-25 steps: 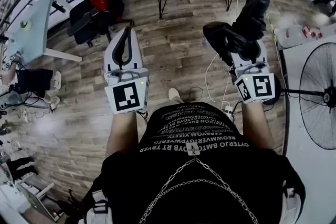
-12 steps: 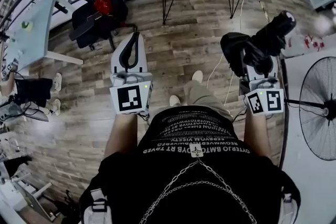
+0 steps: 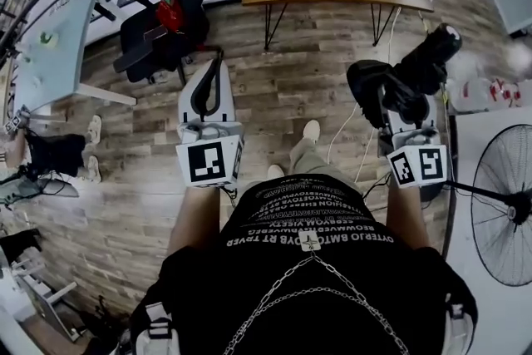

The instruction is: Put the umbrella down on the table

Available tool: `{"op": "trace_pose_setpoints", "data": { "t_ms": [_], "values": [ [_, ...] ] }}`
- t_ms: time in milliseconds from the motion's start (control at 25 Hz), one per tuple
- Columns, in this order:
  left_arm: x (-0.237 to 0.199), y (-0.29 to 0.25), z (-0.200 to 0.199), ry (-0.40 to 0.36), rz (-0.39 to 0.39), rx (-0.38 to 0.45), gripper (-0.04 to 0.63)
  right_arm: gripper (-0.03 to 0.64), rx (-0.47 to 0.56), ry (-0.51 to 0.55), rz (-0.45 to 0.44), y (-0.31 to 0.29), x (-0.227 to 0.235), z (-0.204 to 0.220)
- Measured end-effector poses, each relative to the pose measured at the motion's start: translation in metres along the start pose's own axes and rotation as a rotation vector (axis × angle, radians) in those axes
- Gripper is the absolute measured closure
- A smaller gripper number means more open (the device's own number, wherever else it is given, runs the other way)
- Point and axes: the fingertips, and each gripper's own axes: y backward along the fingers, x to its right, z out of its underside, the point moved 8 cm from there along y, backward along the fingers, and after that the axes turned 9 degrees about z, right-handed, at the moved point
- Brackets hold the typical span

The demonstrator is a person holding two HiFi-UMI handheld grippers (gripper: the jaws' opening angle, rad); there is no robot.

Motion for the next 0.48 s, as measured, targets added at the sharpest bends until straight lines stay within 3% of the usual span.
{"op": "trace_pose_setpoints", "data": {
  "t_ms": [200, 480],
  "values": [
    [-0.002, -0.036, 0.003, -0.032, -0.005, -0.022, 0.563, 0.345, -0.002, -0.003, -0.013, -0.036, 0.023, 0.005],
    [-0.002, -0.093, 0.004, -0.104, -0.040, 0.056, 0.563, 0.345, -0.031, 0.019, -0.039, -0.088, 0.049, 0.010]
  ]
}}
